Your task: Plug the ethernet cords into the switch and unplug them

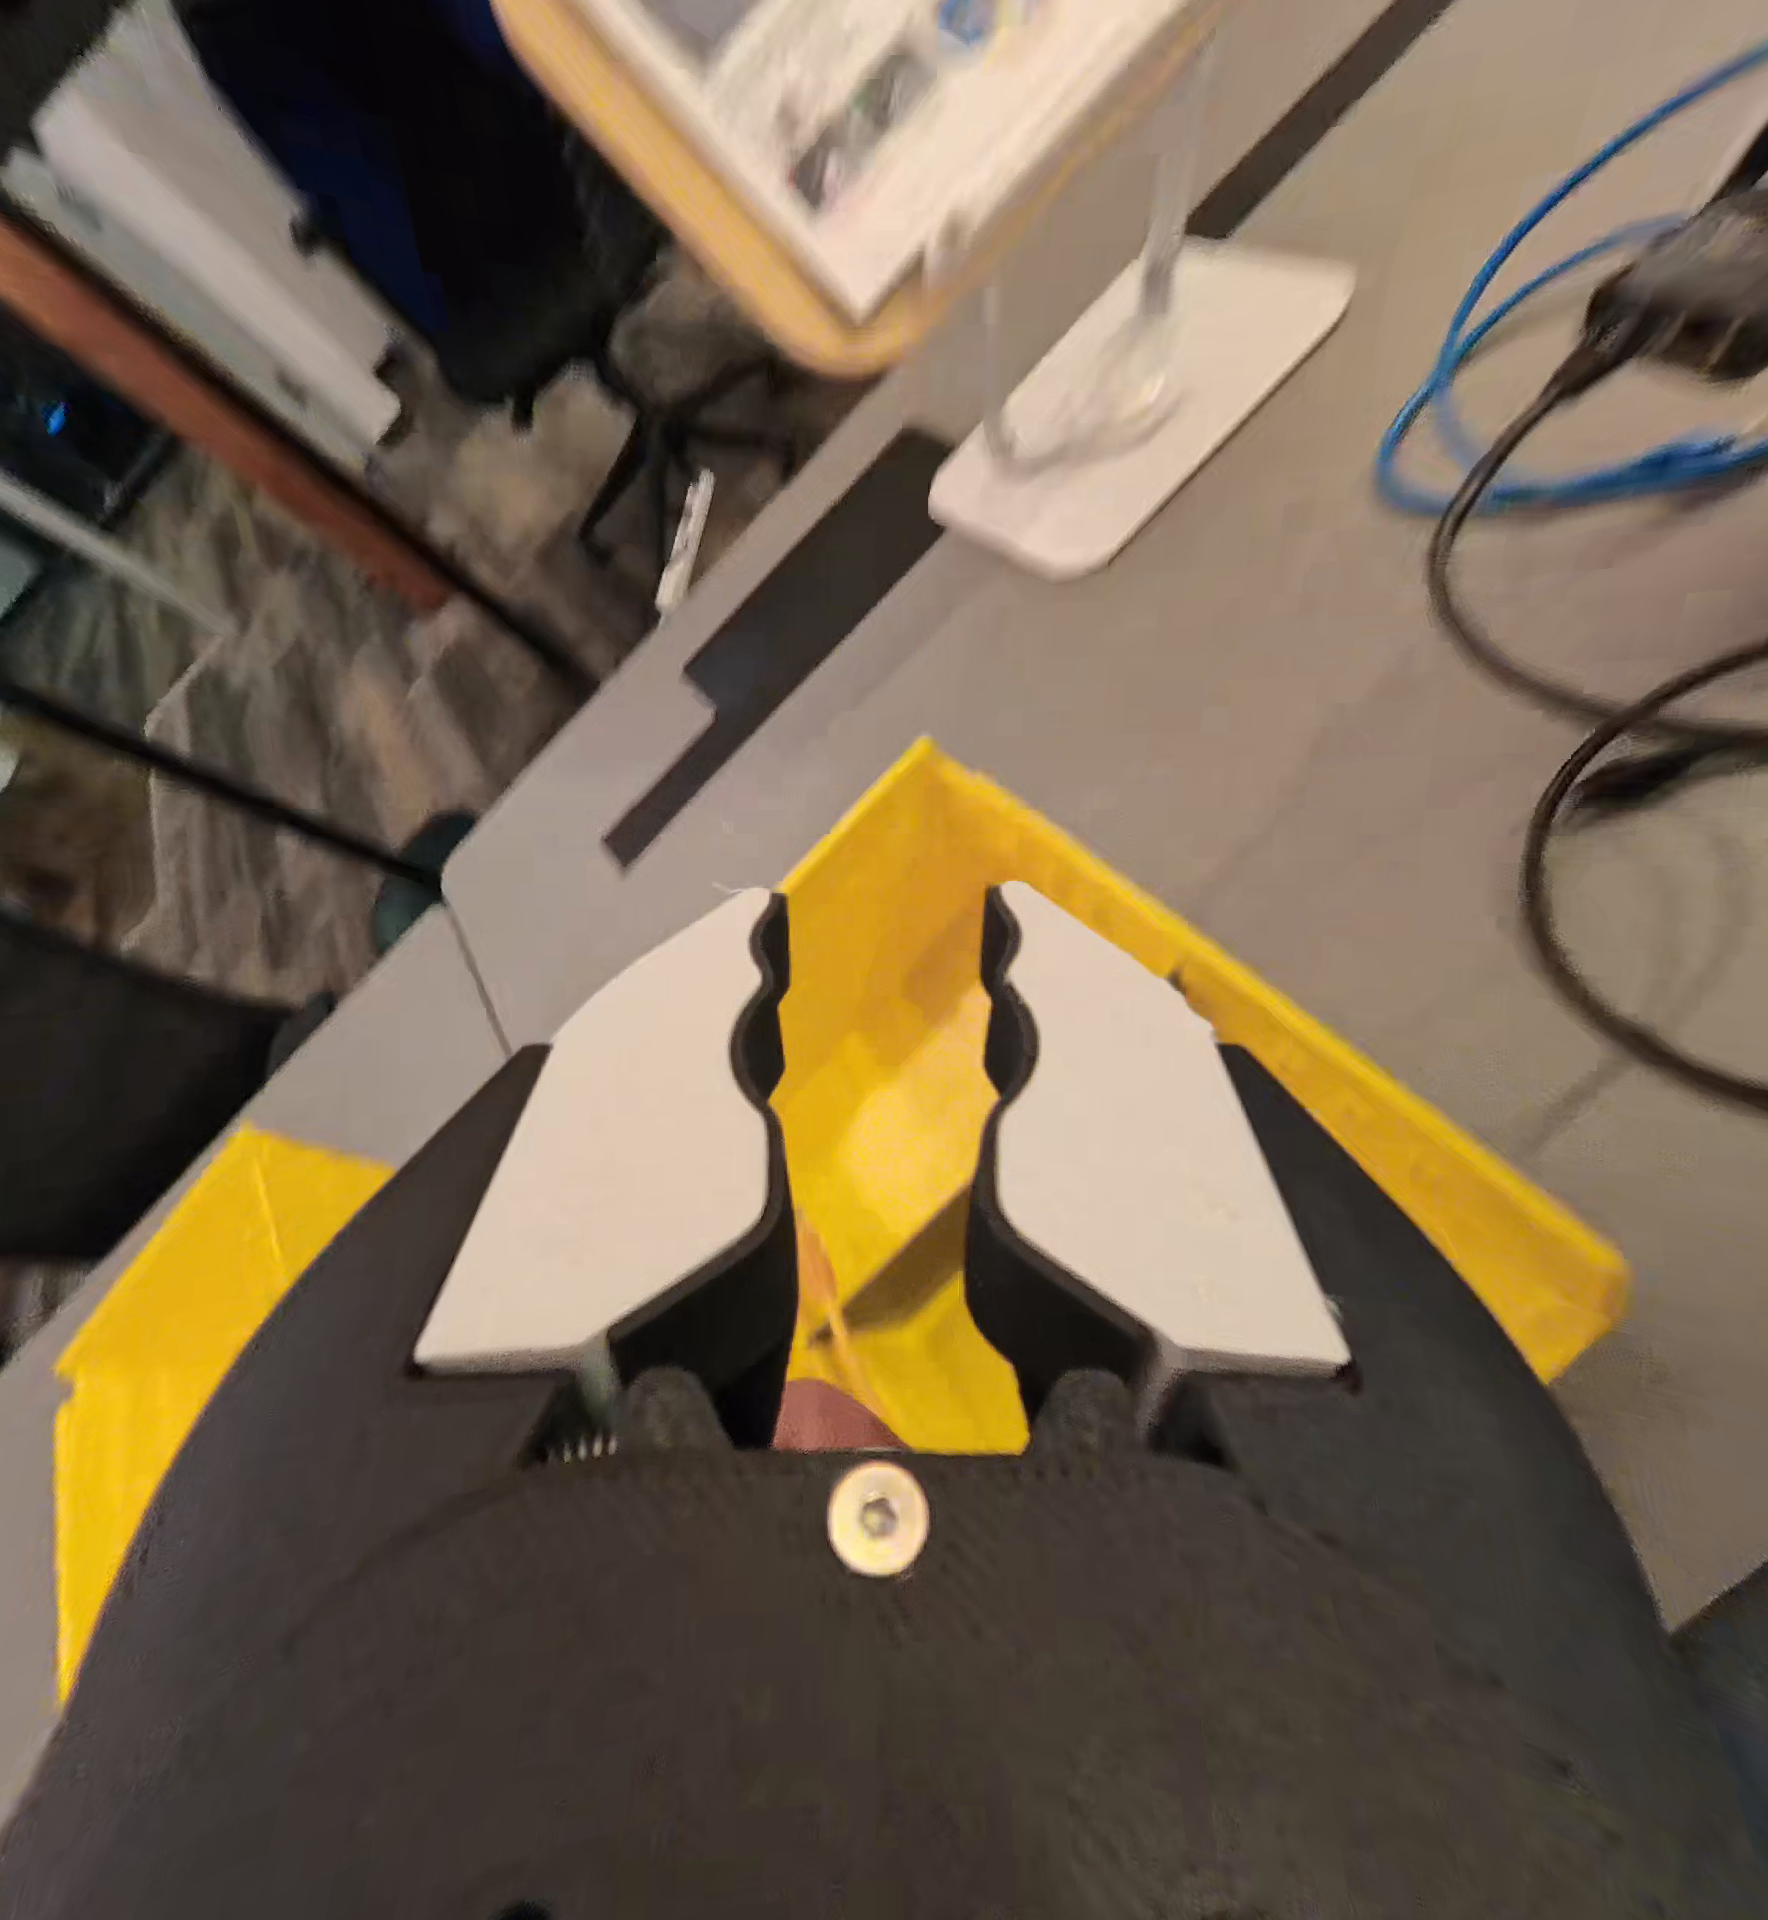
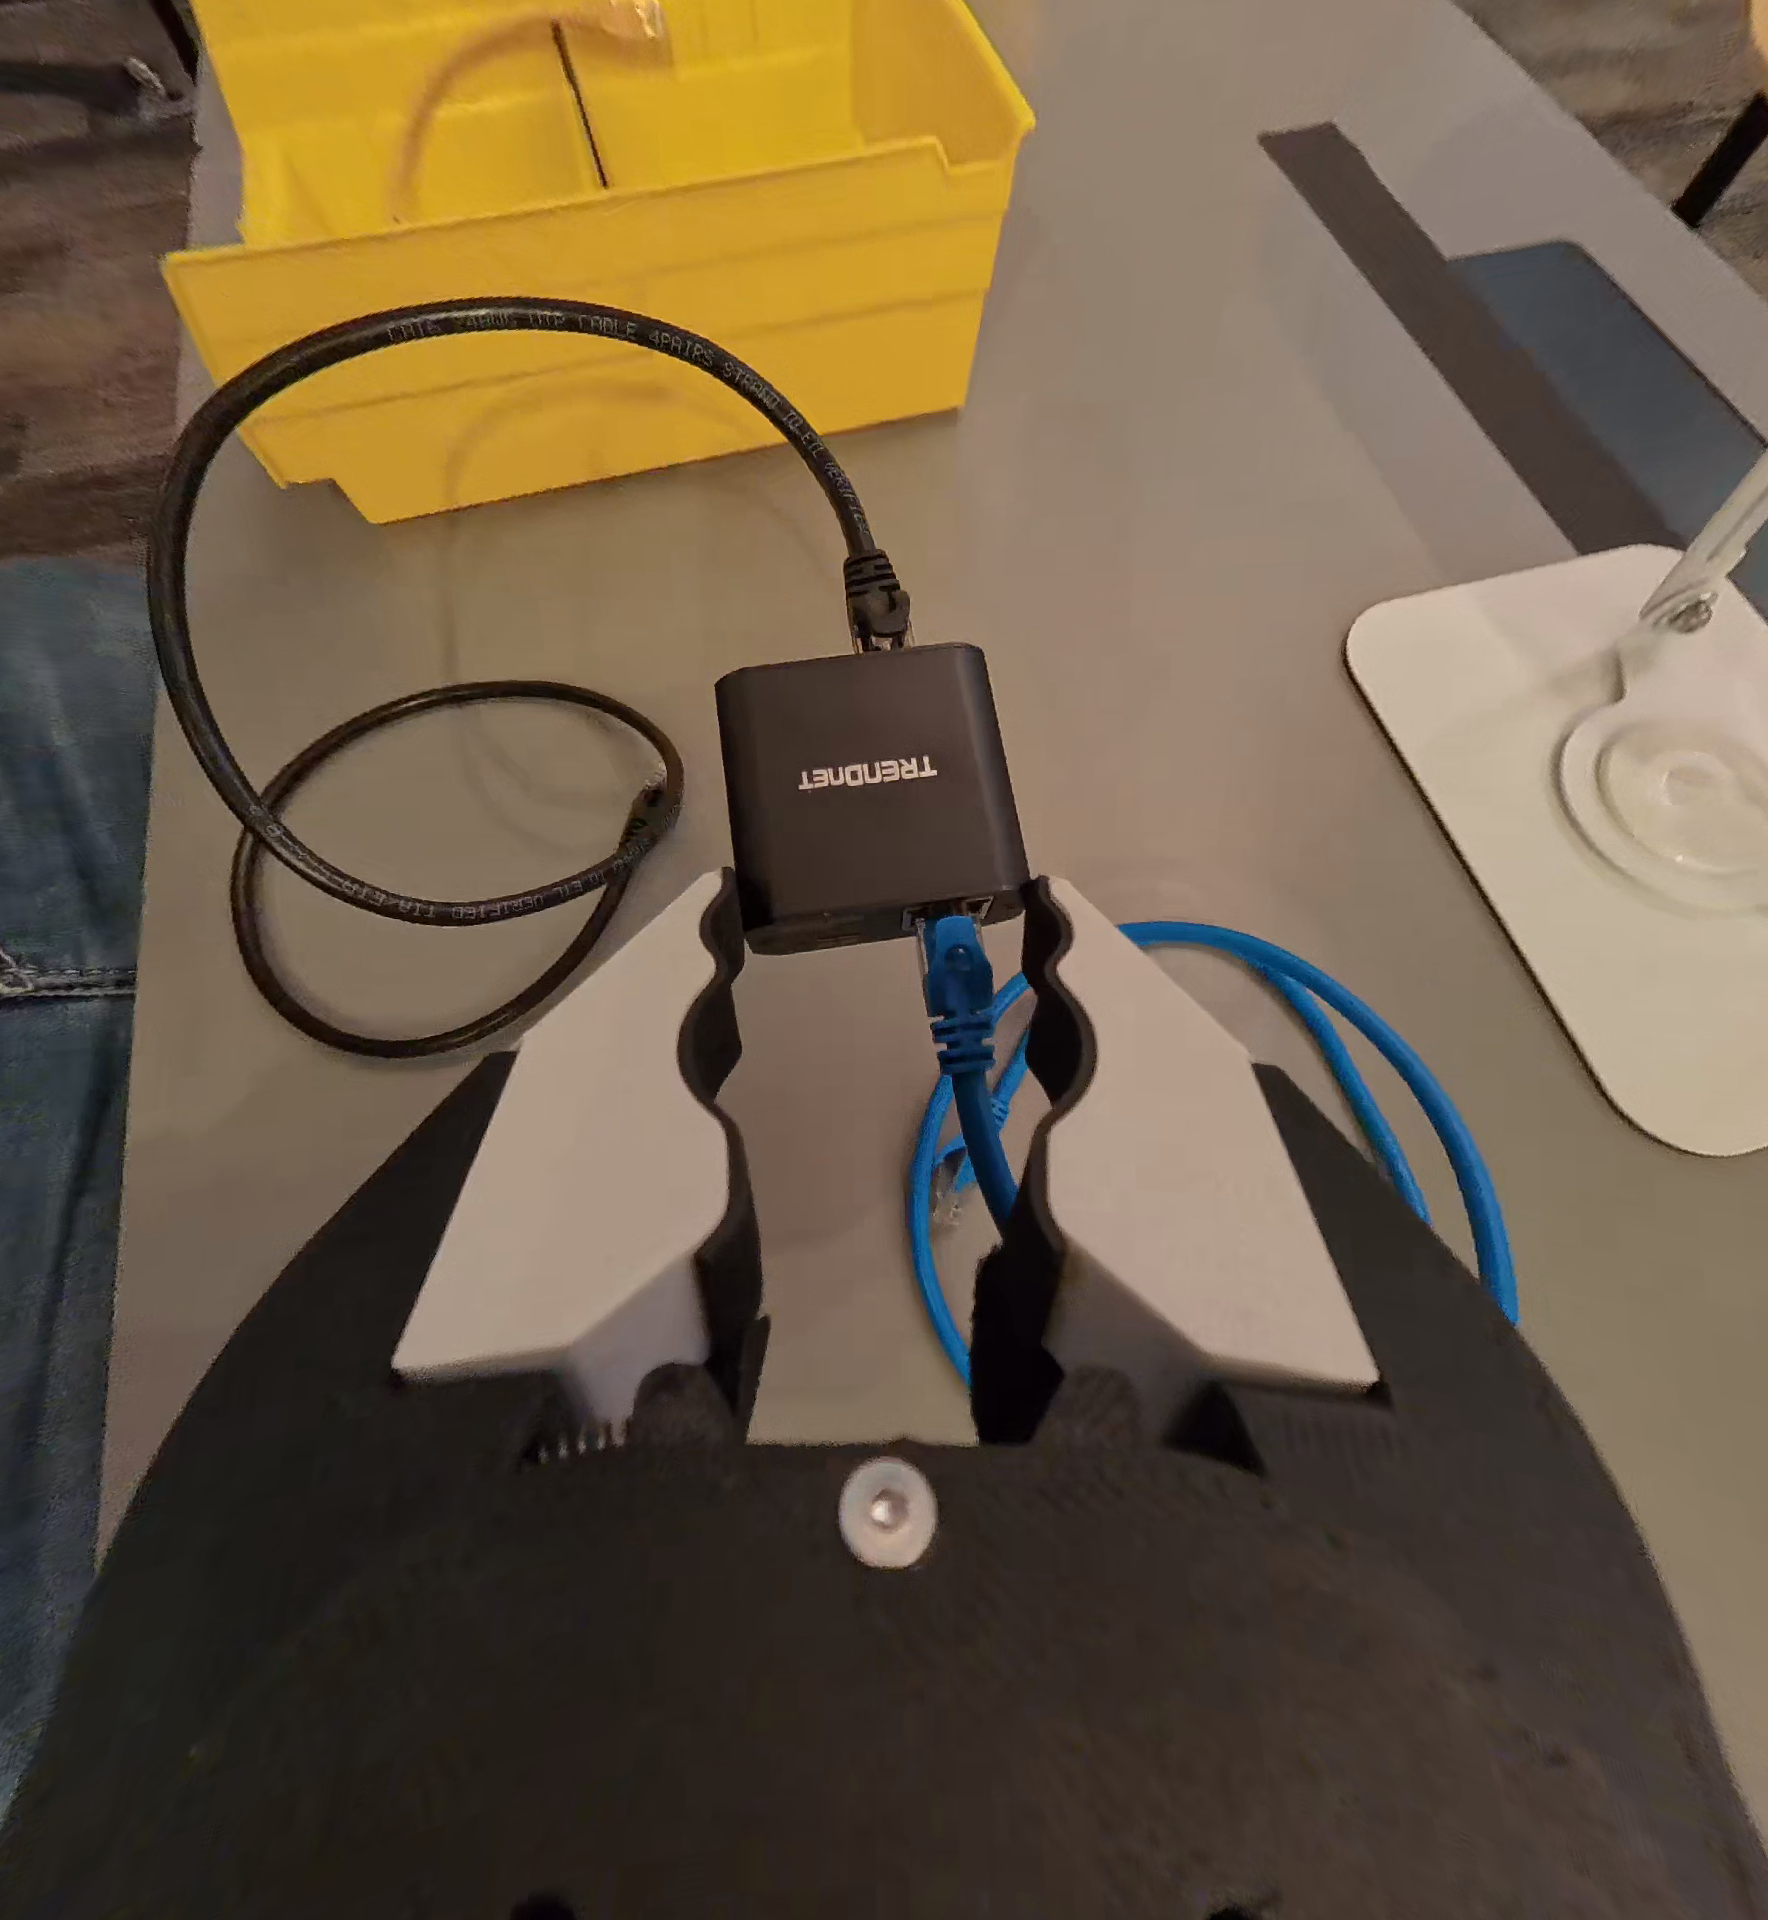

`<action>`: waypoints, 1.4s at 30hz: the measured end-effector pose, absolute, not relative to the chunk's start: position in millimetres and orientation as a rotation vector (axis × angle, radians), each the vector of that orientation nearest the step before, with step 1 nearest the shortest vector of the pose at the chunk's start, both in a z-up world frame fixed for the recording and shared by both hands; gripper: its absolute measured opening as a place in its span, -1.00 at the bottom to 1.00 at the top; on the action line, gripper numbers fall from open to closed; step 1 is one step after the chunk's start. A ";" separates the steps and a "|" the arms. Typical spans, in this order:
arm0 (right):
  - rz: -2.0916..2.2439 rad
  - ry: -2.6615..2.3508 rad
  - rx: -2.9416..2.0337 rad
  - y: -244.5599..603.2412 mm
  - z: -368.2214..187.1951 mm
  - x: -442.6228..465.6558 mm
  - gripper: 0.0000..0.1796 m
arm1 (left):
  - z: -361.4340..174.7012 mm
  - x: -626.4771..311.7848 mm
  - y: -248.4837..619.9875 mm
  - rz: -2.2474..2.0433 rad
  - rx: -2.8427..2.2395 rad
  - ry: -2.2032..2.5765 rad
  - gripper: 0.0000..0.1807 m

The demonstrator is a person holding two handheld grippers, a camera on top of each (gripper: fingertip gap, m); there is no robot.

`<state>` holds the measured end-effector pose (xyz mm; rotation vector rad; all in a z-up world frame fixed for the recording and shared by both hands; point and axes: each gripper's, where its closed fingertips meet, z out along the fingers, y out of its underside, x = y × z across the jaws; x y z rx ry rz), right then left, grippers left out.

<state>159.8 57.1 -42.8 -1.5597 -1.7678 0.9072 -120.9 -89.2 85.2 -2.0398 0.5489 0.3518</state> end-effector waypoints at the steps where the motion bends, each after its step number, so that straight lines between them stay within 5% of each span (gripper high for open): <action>1: 0.909 -1.763 -1.566 56.7 -46.1 158.8 -0.40 | 68.0 -132.0 -96.3 0.389 -2.075 0.530 -0.61; 13: 0.857 -1.764 -1.592 52.0 -70.9 152.8 -0.40 | -69.9 -235.0 -129.0 1.062 -2.370 0.564 -0.55; 22: 0.888 -1.744 -1.580 54.5 -68.9 153.7 -0.40 | -84.1 -260.1 -131.9 1.328 -2.394 0.600 -0.93; 35: 0.887 -1.721 -1.575 58.7 -66.0 166.1 -0.40 | 48.5 -217.9 -114.0 1.220 -1.971 0.439 -0.95; 42: 0.864 -1.689 -1.612 66.4 -68.5 176.8 -0.40 | 143.1 -91.4 -64.1 1.020 -1.713 0.545 -0.95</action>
